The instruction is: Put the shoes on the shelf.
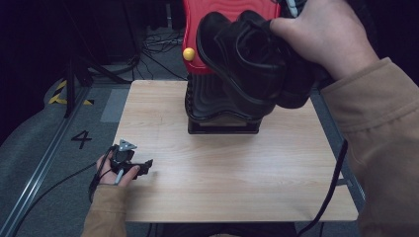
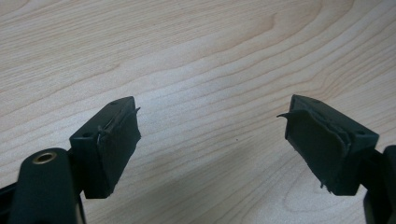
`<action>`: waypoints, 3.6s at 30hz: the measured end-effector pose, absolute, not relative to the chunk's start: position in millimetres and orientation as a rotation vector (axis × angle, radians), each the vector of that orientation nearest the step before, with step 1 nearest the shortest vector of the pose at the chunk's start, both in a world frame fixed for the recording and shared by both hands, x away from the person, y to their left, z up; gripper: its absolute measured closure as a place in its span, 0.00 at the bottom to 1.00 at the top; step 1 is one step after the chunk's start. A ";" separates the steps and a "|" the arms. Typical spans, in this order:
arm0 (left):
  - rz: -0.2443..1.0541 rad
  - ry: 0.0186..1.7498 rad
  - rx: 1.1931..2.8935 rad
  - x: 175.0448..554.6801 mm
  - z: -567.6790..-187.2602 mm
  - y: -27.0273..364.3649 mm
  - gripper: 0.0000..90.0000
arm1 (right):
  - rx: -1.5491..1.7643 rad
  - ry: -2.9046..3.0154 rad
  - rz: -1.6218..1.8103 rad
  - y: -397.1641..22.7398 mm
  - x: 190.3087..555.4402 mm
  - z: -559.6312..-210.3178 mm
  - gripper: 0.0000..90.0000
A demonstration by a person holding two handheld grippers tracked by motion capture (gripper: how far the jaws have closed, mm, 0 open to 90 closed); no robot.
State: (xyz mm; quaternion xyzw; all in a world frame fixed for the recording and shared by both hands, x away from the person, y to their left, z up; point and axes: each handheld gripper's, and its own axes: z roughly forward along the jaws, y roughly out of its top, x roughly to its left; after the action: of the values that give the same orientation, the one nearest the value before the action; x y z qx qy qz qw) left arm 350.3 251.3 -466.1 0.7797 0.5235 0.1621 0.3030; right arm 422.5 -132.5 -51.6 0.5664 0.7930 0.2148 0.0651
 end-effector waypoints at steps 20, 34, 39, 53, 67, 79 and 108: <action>0.417 1.377 2.091 351.7 -469.6 248.4 0.20 | 1.758 2.111 0.731 -90.8 512.5 -28.5 0.91; 0.406 1.375 2.092 354.1 -469.7 249.3 0.20 | 1.748 1.930 0.798 -74.3 554.2 -46.2 0.92; 0.405 1.373 2.086 353.8 -469.7 249.0 0.20 | 1.747 1.875 0.766 -74.8 560.2 -51.3 0.91; 0.401 1.360 2.099 353.4 -468.1 249.8 0.20 | 1.752 1.857 0.773 -66.2 572.0 -84.4 0.91; 0.399 1.358 2.093 352.8 -467.9 247.5 0.20 | 1.887 1.864 0.765 -70.4 567.7 -91.5 0.83; 0.411 1.354 2.108 352.2 -466.4 244.8 0.20 | 1.839 1.932 0.856 -79.3 550.6 -76.8 0.65; 0.436 1.365 2.093 349.9 -460.1 244.7 0.20 | 1.404 2.190 1.031 -208.4 437.5 -53.9 0.52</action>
State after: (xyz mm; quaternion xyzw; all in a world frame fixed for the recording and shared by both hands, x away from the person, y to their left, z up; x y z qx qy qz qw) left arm 349.9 244.7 -460.1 0.7876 0.5138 0.1639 0.2980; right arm 437.5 -208.4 -53.9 0.4943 0.7712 0.3630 0.1709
